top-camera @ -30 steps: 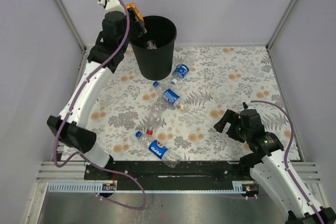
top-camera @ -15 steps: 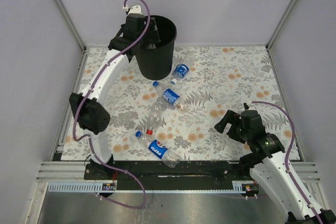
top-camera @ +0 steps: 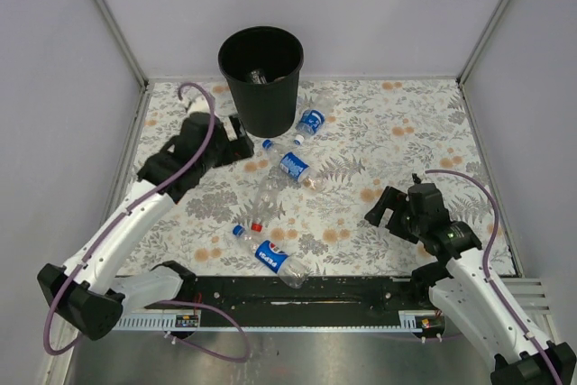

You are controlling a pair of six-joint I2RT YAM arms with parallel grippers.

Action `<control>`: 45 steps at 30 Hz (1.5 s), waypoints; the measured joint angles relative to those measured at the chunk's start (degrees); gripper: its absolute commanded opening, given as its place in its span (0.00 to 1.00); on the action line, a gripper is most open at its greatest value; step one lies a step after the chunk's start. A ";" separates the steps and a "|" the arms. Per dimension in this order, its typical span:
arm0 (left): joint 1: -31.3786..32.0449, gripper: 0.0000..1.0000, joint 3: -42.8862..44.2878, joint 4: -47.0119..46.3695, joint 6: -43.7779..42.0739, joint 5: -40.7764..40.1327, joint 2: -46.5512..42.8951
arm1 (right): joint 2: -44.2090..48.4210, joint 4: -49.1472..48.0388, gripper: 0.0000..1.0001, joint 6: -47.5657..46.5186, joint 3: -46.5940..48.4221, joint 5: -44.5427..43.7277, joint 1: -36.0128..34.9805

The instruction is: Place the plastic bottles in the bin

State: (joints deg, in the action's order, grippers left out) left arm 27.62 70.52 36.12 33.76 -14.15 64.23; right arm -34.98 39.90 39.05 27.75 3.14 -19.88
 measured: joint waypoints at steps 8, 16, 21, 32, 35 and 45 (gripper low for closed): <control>7.23 0.99 -19.04 7.34 10.71 0.66 -4.55 | 0.92 -0.83 0.99 -0.17 0.00 1.07 0.00; 8.63 0.99 -21.55 0.68 1.92 4.50 2.40 | 3.96 -0.85 0.99 0.07 -0.57 1.14 0.00; 9.68 0.99 -21.38 -3.65 -3.06 6.43 12.07 | 5.66 0.22 0.99 0.33 -0.79 1.09 0.00; 10.36 0.58 -17.57 -9.60 -6.10 7.96 24.96 | 6.97 1.99 0.99 0.76 -1.73 1.01 0.00; 10.54 0.33 -17.27 -10.32 -6.19 7.69 26.27 | 6.97 1.99 0.99 0.74 -1.79 1.03 0.00; 10.62 0.29 -11.10 -0.90 -6.82 -0.13 20.63 | 5.42 1.90 0.99 0.66 -1.95 1.05 0.00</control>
State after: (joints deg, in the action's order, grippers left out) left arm 38.24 59.42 35.22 26.94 -14.28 84.86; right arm -29.56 41.80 39.70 25.80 4.19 -19.88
